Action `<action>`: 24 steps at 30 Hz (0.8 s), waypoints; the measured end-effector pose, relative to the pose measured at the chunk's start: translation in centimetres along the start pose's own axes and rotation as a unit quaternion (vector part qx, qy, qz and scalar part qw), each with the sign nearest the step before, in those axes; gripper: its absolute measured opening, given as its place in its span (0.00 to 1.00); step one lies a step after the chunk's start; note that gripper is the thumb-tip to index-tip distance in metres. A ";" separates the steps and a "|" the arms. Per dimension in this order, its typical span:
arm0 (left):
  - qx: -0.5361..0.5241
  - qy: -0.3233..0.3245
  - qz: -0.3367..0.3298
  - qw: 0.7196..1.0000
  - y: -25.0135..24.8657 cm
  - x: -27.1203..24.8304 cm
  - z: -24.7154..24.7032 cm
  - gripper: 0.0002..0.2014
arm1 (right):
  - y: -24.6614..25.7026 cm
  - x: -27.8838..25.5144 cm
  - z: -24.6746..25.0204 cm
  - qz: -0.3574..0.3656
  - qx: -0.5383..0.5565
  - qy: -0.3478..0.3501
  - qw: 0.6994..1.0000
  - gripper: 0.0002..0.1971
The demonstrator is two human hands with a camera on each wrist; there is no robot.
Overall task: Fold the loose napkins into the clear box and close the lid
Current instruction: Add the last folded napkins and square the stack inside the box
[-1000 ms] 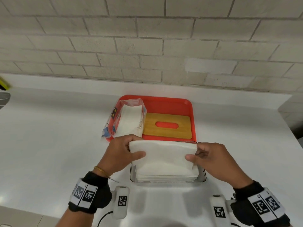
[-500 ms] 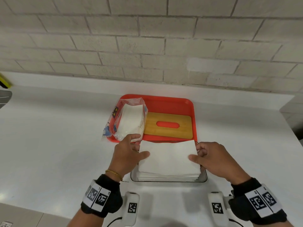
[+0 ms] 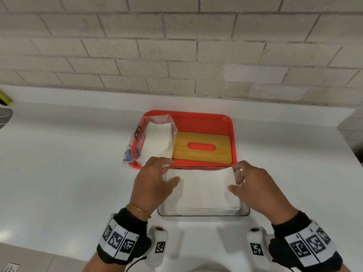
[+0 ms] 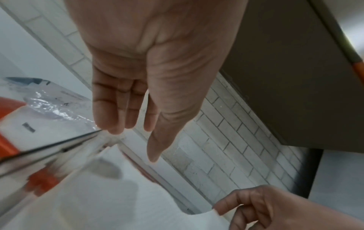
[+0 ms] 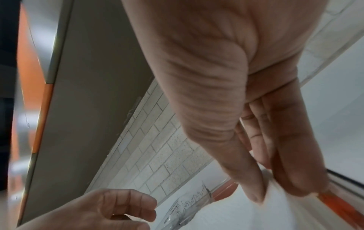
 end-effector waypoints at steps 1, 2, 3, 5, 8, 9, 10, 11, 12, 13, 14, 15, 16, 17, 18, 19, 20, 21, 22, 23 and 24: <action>0.002 -0.001 -0.023 1.000 -0.3 -0.2 0.1 0.23 | 0.1 0.0 0.2 0.004 0.000 -0.006 1.000 0.25; -0.002 0.008 -0.044 0.999 -0.5 -0.4 -0.1 0.21 | 0.0 -0.1 0.2 0.008 -0.001 -0.013 1.000 0.27; -0.006 0.021 -0.066 0.998 -0.7 -0.6 -0.5 0.19 | 0.0 -0.1 0.3 0.012 -0.005 -0.023 1.000 0.29; -0.007 0.041 -0.109 0.993 -0.8 -0.9 -1.7 0.18 | 0.0 -0.1 0.3 0.031 -0.016 -0.041 0.999 0.28; 0.014 0.084 -0.122 0.989 -1.0 -1.4 -3.5 0.18 | 0.2 -0.1 -0.3 0.080 -0.004 -0.029 0.996 0.23; 0.025 0.099 -0.123 0.987 -1.0 -1.6 -4.0 0.19 | 0.2 -0.1 -0.7 0.093 -0.004 -0.009 0.996 0.22; 0.032 0.108 -0.126 0.986 -1.1 -1.7 -4.2 0.19 | 0.3 -0.1 -1.2 0.106 -0.011 0.017 0.994 0.22; 0.030 0.113 -0.128 0.985 -1.1 -1.7 -4.2 0.18 | 0.3 -0.2 -1.8 0.118 -0.024 0.045 0.992 0.22; 0.015 0.112 -0.128 0.985 -1.1 -1.6 -3.8 0.17 | 0.3 -0.2 -2.3 0.127 -0.040 0.070 0.989 0.22; -0.011 0.104 -0.124 0.987 -1.0 -1.2 -3.1 0.15 | 0.3 -0.3 -2.7 0.132 -0.052 0.089 0.986 0.22; -0.037 0.084 -0.117 0.989 -0.7 -0.7 -2.2 0.13 | 0.1 -0.3 -3.0 0.136 -0.060 0.099 0.984 0.21; -0.054 0.054 -0.103 0.992 -0.2 0.0 -1.0 0.11 | -0.1 -0.4 -3.2 0.142 -0.063 0.098 0.983 0.20; -0.057 0.018 -0.083 0.995 0.6 0.7 0.1 0.11 | -0.2 -0.3 -3.4 0.150 -0.063 0.090 0.983 0.19; -0.045 -0.013 -0.063 0.997 1.7 1.6 1.2 0.13 | -0.3 -0.3 -3.4 0.159 -0.059 0.079 0.982 0.18; -0.020 -0.028 -0.045 0.998 3.1 2.5 1.8 0.17 | -0.3 -0.3 -3.4 0.168 -0.051 0.070 0.982 0.18; 0.014 -0.019 -0.026 0.999 4.4 3.5 2.1 0.22 | -0.3 -0.2 -3.5 0.178 -0.043 0.065 0.981 0.18; 0.049 0.012 -0.010 0.999 5.8 4.4 1.8 0.28 | -0.3 -0.2 -3.7 0.189 -0.038 0.066 0.979 0.19; 0.076 0.058 0.001 0.995 7.1 5.2 1.0 0.33 | -0.1 -0.3 -3.9 0.200 -0.037 0.075 0.976 0.21; 0.093 0.102 0.000 0.990 7.8 5.7 0.3 0.37 | 0.1 -0.4 -4.1 0.209 -0.038 0.089 0.973 0.25; 0.105 0.141 -0.004 0.984 8.2 6.2 -0.5 0.39 | 0.4 -0.6 -4.4 0.215 -0.042 0.110 0.969 0.29; 0.120 0.170 -0.007 0.978 8.5 6.6 -1.3 0.39 | 0.6 -0.7 -4.8 0.219 -0.047 0.133 0.966 0.32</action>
Point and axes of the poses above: each hand's wrist, its own x-axis towards the middle knuckle, its own z-axis out of the back of the hand, y = z × x, the point moved 4 cm from there along x, towards the middle knuckle, and after that the axes turned 12 degrees about x, right-handed, at the moved point
